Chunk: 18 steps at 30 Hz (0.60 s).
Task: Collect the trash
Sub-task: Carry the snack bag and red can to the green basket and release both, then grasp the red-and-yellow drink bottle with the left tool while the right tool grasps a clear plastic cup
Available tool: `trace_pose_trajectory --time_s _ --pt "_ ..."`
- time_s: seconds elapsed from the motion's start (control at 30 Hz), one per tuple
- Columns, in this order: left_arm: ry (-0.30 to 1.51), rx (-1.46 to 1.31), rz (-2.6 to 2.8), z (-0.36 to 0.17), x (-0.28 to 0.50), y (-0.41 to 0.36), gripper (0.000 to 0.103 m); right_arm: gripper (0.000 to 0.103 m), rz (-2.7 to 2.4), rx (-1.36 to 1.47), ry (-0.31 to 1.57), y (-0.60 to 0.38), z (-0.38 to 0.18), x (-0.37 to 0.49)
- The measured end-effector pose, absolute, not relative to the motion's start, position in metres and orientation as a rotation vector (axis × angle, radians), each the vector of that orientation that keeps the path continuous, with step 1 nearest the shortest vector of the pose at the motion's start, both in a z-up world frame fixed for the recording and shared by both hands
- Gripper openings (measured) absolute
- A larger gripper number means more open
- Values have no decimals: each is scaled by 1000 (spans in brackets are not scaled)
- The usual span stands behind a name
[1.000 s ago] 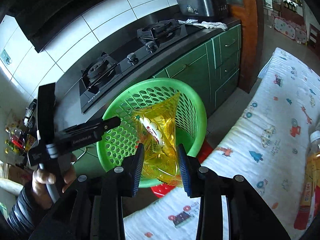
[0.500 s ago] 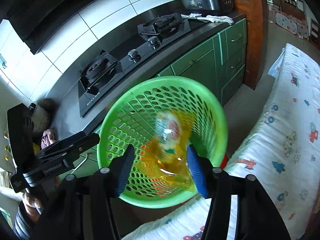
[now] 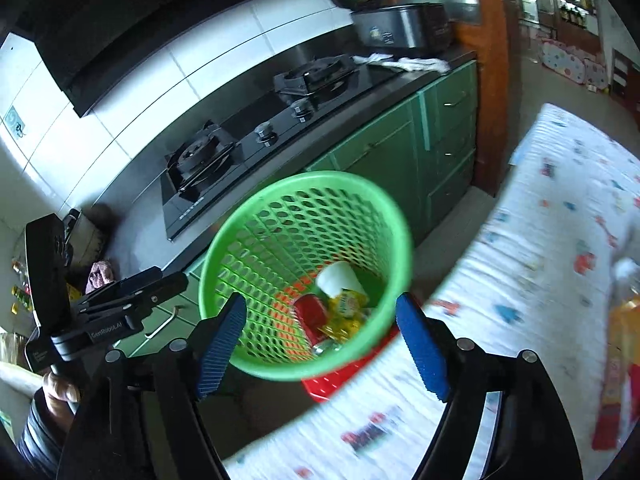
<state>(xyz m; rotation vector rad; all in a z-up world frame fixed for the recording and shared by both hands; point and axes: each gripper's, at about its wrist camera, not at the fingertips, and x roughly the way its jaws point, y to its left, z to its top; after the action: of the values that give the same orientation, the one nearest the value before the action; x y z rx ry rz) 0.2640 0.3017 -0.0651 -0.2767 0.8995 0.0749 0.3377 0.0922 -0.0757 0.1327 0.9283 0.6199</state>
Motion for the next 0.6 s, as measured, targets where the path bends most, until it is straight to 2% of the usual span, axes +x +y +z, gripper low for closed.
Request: trace_pose_trajectory --time_s 0.6 --pt "901 -240 -57 -53 242 216 77 75 336 128 1008 -116 -93 232"
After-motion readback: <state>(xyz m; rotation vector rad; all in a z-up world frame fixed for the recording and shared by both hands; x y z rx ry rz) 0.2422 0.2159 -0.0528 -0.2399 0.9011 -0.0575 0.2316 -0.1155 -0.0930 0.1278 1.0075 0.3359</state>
